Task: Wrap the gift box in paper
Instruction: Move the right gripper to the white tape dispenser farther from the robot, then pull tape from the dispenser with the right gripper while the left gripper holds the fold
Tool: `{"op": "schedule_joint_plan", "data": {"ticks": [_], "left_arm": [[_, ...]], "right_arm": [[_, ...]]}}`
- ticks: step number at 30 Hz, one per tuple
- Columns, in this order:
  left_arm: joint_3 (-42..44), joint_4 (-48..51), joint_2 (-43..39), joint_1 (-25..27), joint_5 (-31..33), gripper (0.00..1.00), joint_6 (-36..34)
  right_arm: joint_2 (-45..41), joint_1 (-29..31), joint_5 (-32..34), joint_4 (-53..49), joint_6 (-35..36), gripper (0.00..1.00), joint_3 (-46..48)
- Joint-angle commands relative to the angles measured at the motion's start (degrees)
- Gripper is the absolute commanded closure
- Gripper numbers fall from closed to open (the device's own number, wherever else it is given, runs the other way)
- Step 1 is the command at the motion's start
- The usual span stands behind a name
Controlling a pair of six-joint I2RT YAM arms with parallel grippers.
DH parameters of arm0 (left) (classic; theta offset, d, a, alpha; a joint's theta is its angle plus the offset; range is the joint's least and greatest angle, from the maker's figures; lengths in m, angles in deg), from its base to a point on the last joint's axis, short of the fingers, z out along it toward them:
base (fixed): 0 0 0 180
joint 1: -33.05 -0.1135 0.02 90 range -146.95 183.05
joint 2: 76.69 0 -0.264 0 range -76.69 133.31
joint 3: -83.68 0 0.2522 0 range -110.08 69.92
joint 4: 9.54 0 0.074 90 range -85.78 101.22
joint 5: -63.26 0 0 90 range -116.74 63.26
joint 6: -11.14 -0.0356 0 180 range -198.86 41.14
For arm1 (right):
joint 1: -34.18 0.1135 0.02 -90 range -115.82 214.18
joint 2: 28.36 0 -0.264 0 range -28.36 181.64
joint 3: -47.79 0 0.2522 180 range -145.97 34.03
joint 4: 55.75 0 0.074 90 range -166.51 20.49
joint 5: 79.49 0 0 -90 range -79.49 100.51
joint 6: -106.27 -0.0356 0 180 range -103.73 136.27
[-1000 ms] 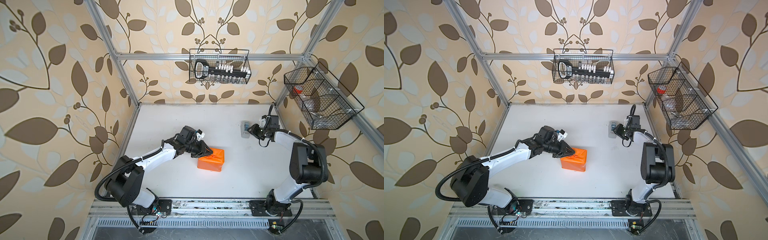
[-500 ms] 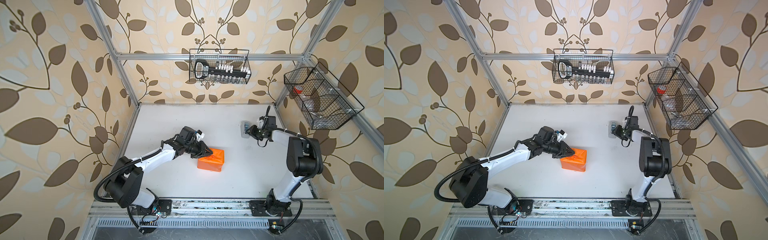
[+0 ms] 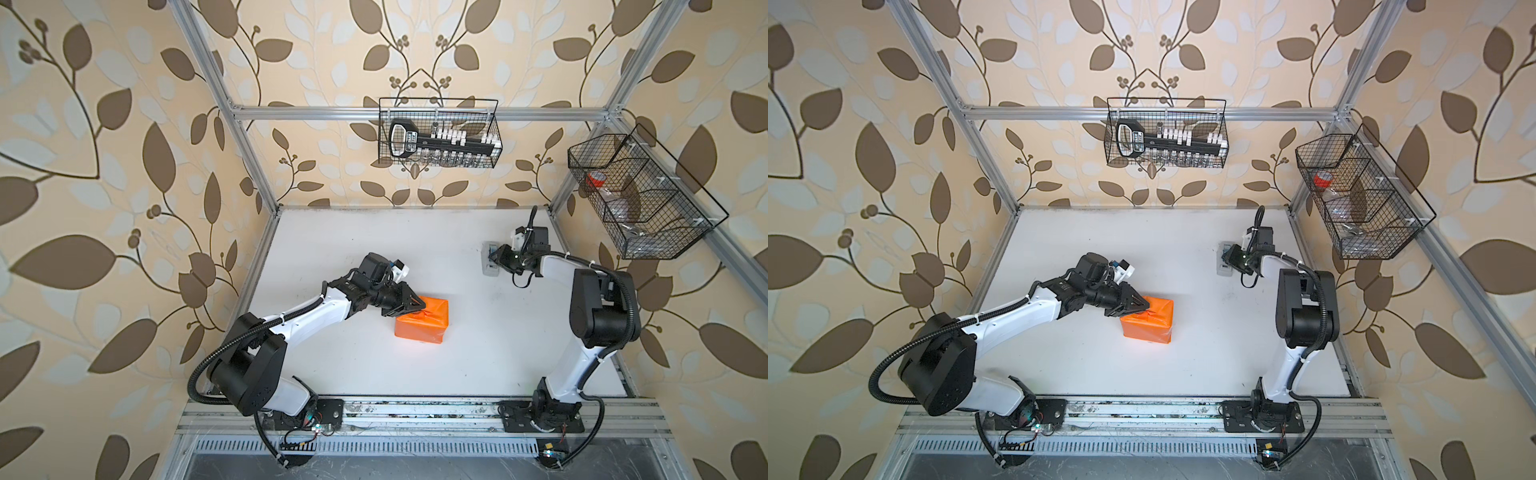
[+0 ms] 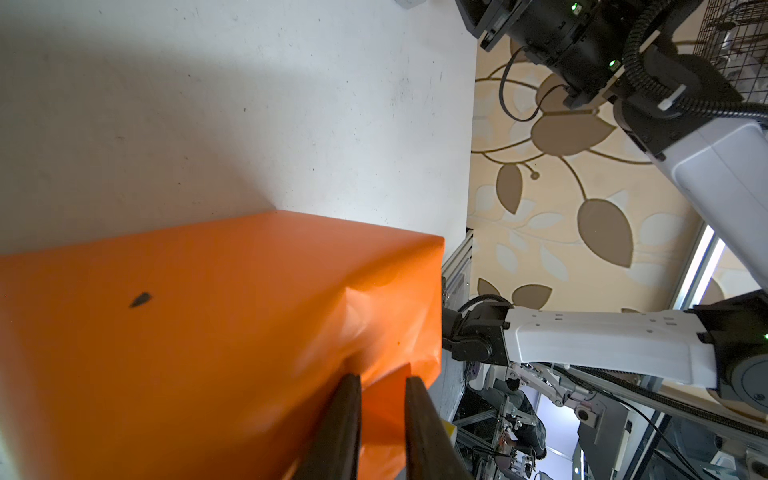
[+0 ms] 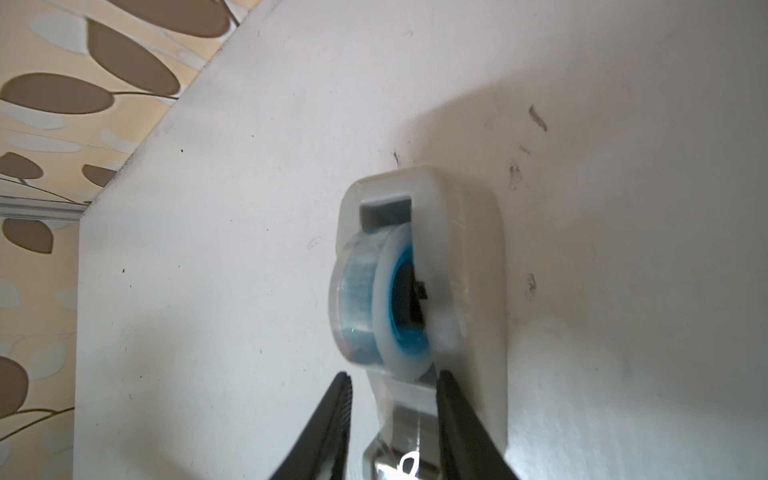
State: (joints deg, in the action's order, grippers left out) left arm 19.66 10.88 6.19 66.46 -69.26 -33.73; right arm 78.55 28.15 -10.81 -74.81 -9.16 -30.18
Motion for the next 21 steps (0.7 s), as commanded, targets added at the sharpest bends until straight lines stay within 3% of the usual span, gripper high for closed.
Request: {"op": "schedule_joint_plan", "data": {"ticks": [1,7,12,21], "left_arm": [[2.3,5.3,0.6,0.9,-0.1,0.77,-0.2],[2.2,5.4,0.5,0.9,0.1,0.78,-0.2],[2.3,5.2,0.2,0.9,0.2,0.78,0.0],[2.1,5.5,0.2,1.0,0.2,0.78,0.0]], "right_arm": [[2.0,0.3,0.7,-0.7,1.1,0.65,-1.6],[2.3,0.2,-3.0,0.7,-0.4,0.67,-1.2],[2.2,-0.6,-8.2,5.7,-6.1,0.72,1.2],[1.3,-0.7,-8.7,6.1,-7.9,0.78,3.6]]}}
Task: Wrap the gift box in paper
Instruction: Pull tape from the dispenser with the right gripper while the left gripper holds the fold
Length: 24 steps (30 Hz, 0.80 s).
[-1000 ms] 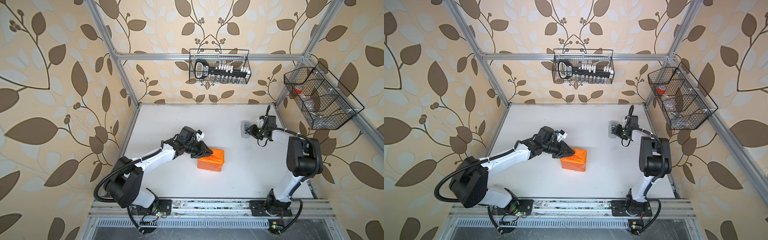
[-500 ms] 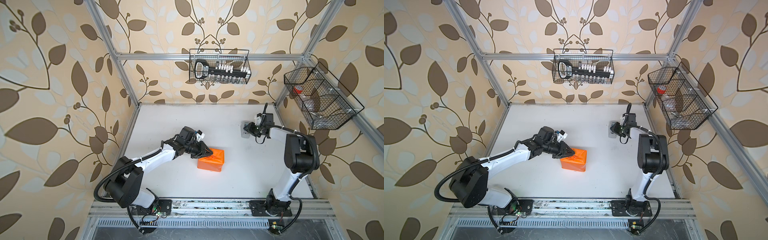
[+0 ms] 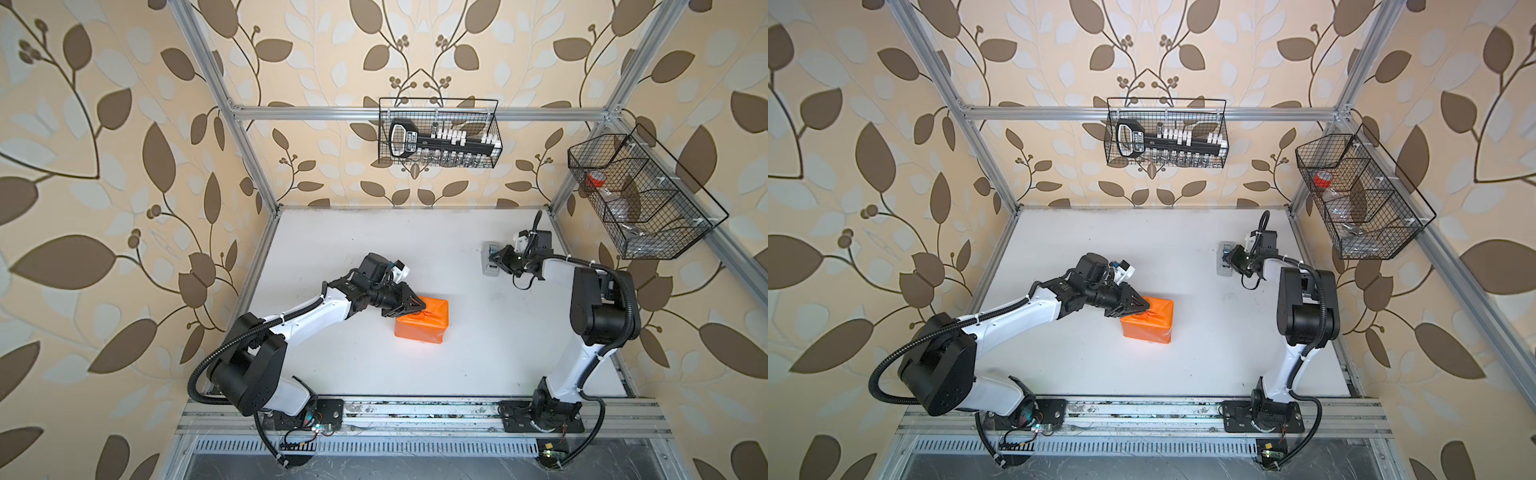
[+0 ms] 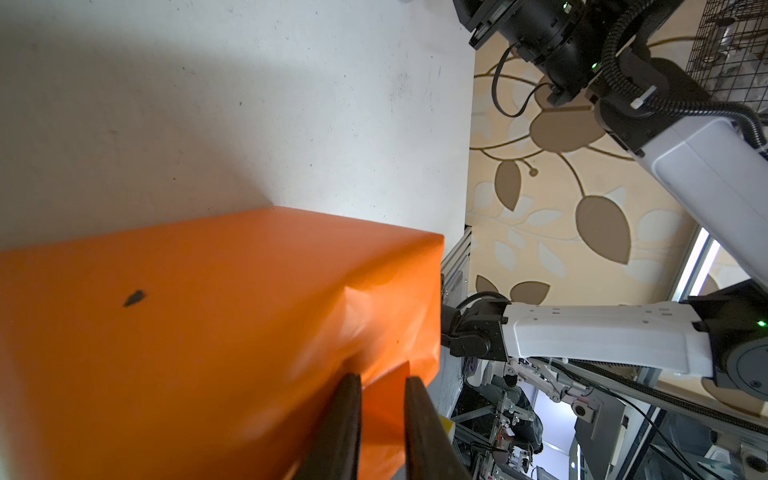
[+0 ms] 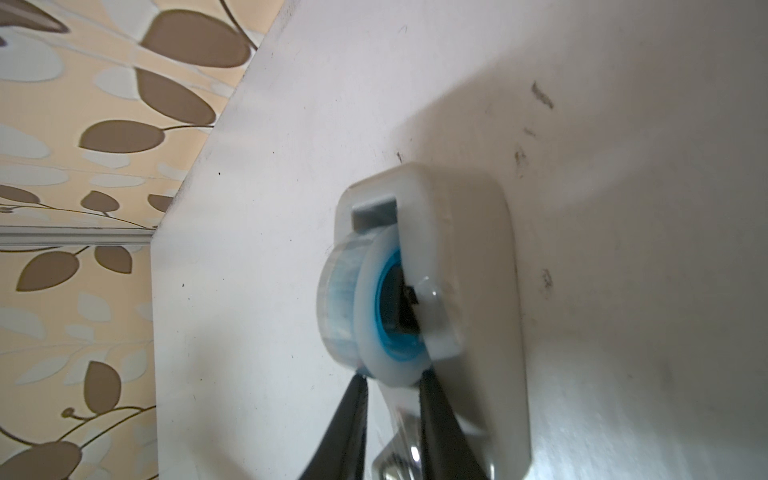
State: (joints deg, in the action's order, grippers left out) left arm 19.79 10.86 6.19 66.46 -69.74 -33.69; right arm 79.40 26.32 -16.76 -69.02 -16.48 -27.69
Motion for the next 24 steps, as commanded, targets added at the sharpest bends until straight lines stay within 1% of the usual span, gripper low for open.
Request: {"op": "schedule_joint_plan", "data": {"ticks": [1,6,10,11,15,19,24], "left_arm": [[2.1,5.5,0.1,1.0,0.7,0.78,-0.1],[2.2,5.3,0.2,1.0,0.7,0.78,-0.1],[2.3,5.2,0.2,1.0,0.7,0.78,-0.2],[2.3,5.2,0.1,1.0,0.7,0.78,-0.2],[2.6,4.8,0.2,1.0,0.7,0.78,0.0],[2.8,4.5,0.1,1.1,0.8,0.78,0.2],[2.8,4.6,0.1,1.1,0.8,0.78,0.1]], "right_arm": [[0.3,1.1,-2.7,-0.4,-0.2,0.78,1.0],[-0.7,1.1,-2.6,-5.6,2.1,0.79,-0.7],[0.7,1.1,-5.3,-8.4,2.1,0.81,-3.4],[1.3,1.1,-6.3,-8.8,1.6,0.83,-3.9],[3.3,1.0,-8.7,-8.3,-0.6,0.87,-4.9],[4.1,0.9,-8.5,-8.1,-1.6,0.89,-5.0],[2.9,0.6,-8.4,-5.6,-3.7,0.95,-3.1]]}}
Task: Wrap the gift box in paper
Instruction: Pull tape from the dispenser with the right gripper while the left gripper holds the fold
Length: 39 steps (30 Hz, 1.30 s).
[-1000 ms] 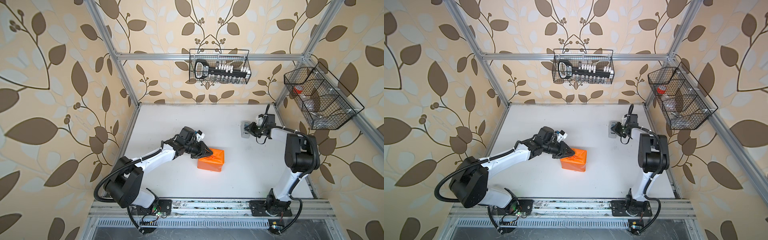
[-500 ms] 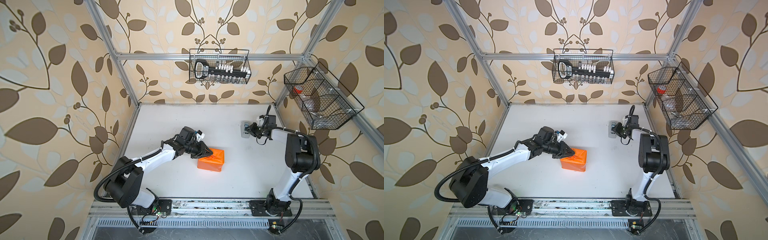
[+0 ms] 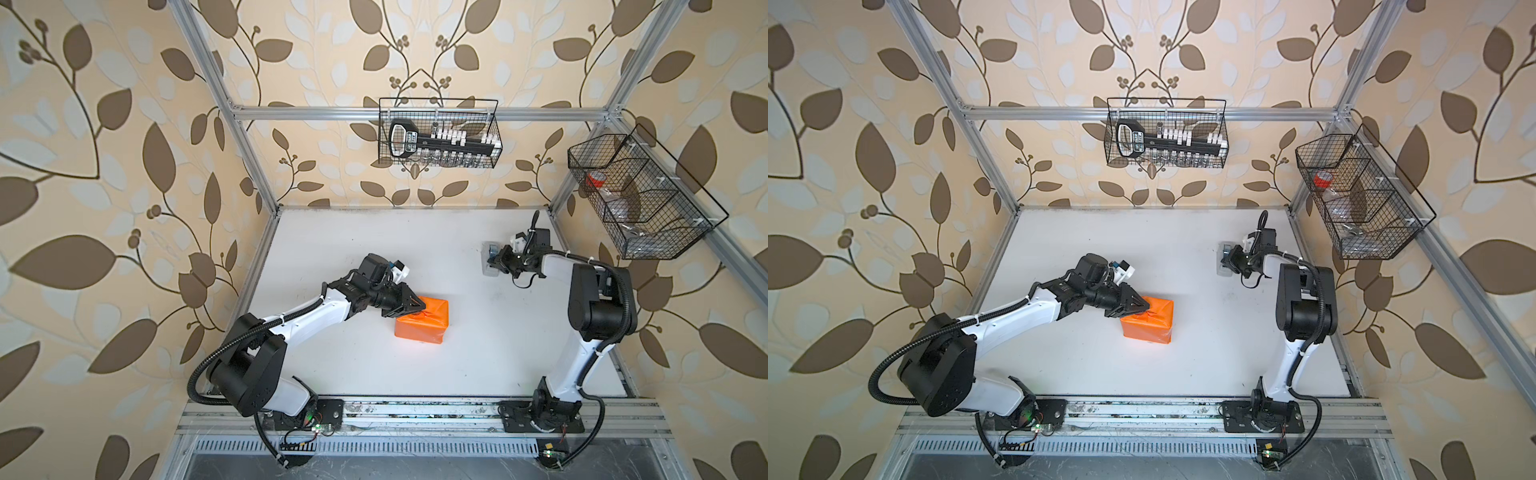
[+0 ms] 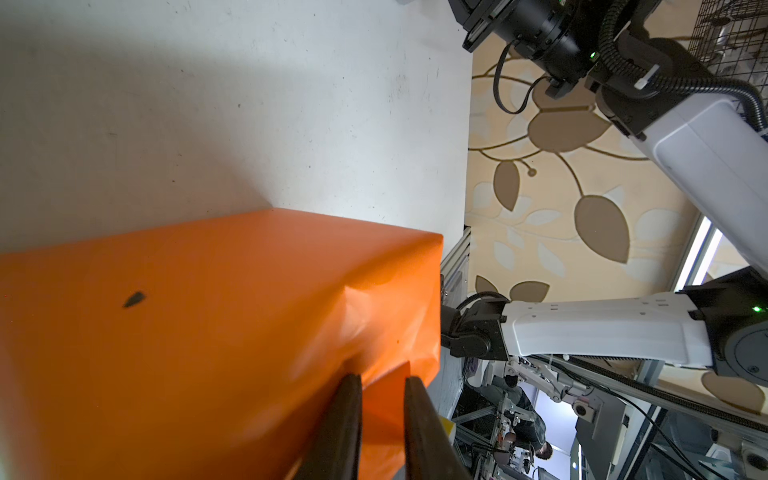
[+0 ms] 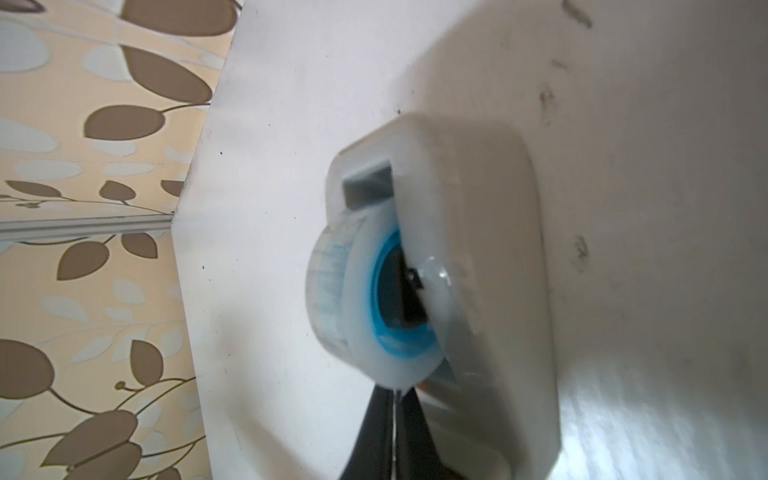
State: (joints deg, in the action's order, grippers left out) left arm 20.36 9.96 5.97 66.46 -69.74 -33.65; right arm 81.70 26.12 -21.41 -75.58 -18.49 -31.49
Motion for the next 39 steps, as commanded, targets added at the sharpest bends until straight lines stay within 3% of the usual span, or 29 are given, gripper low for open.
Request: {"op": "schedule_joint_plan", "data": {"ticks": [1,8,21,33,39], "left_arm": [[2.2,5.5,0.4,1.1,0.8,0.78,0.1],[2.6,5.4,0.4,1.1,0.9,0.78,0.1],[3.0,4.6,0.4,1.1,1.0,0.78,0.3],[3.2,4.1,0.4,1.1,1.1,0.78,0.4],[3.3,3.8,0.4,1.1,1.0,0.78,0.7]], "right_arm": [[0.2,0.7,-4.1,1.8,-2.4,0.96,1.3],[-4.2,-0.4,-9.4,9.6,-9.0,1.00,5.3],[-9.3,-0.8,-10.4,10.2,-9.7,1.00,13.1],[-10.6,-0.9,-3.1,3.0,-4.7,1.00,15.3],[-5.6,-0.5,2.5,0.2,-6.1,1.00,12.3]]}}
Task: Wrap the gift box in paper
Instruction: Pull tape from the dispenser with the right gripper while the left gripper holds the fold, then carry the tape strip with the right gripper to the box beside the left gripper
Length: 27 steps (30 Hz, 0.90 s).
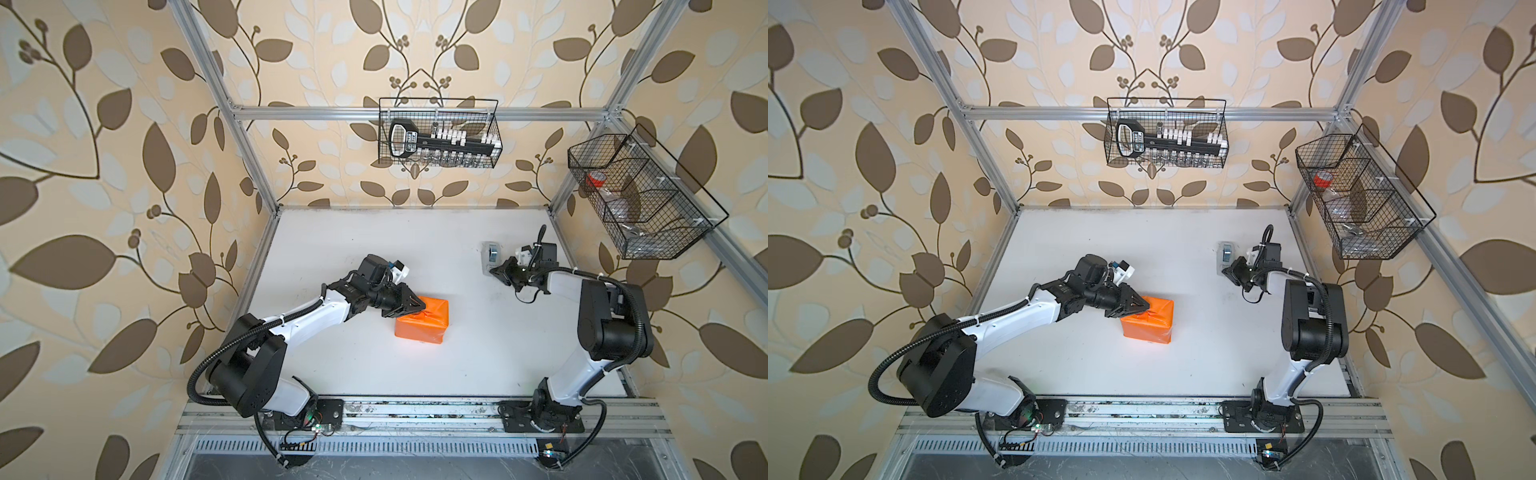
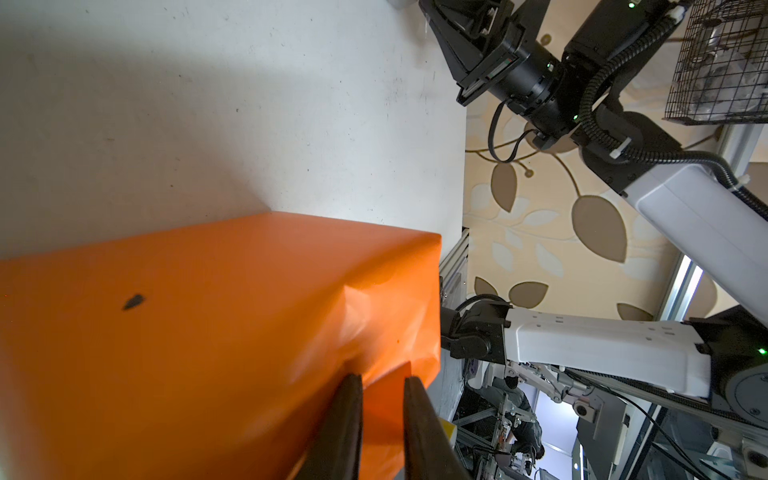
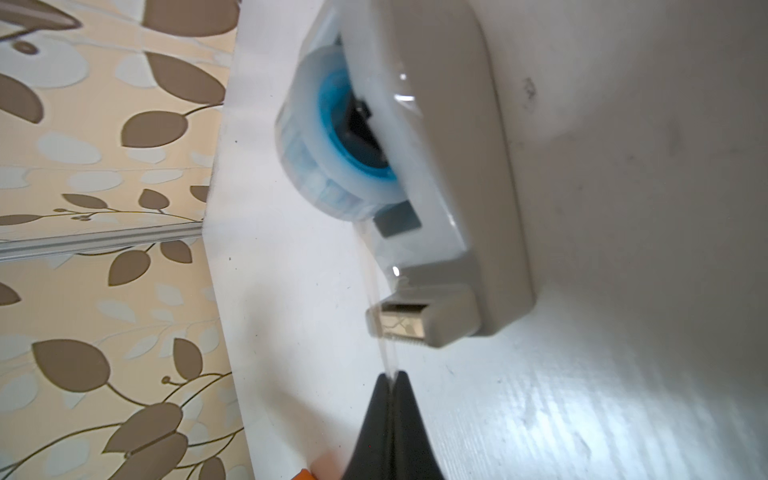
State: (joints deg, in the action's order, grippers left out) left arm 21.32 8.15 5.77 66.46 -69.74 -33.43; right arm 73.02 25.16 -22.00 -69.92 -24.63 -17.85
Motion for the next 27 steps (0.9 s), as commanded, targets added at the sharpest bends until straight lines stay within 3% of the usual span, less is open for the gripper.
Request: {"op": "schedule_joint_plan", "data": {"ticks": [1,8,14,22,27], "left_arm": [[2.4,5.4,0.6,1.1,1.0,0.78,0.5],[2.5,4.2,0.6,1.3,0.7,0.78,0.8],[2.4,4.2,0.6,1.6,0.8,0.78,0.9],[3.6,4.3,-2.3,1.7,1.4,0.78,1.2],[3.4,5.0,-2.3,1.7,1.8,0.78,0.8]], "right_arm": [[3.9,0.7,4.2,-6.8,0.3,1.00,-1.9],[6.6,0.1,10.5,-10.5,-0.6,1.00,-1.9],[3.7,-1.1,9.0,-8.5,-1.9,1.00,0.4],[-13.6,-0.8,-8.6,-0.2,1.9,1.00,9.4],[-24.2,4.0,-16.3,-3.8,5.3,0.74,11.6]]}}
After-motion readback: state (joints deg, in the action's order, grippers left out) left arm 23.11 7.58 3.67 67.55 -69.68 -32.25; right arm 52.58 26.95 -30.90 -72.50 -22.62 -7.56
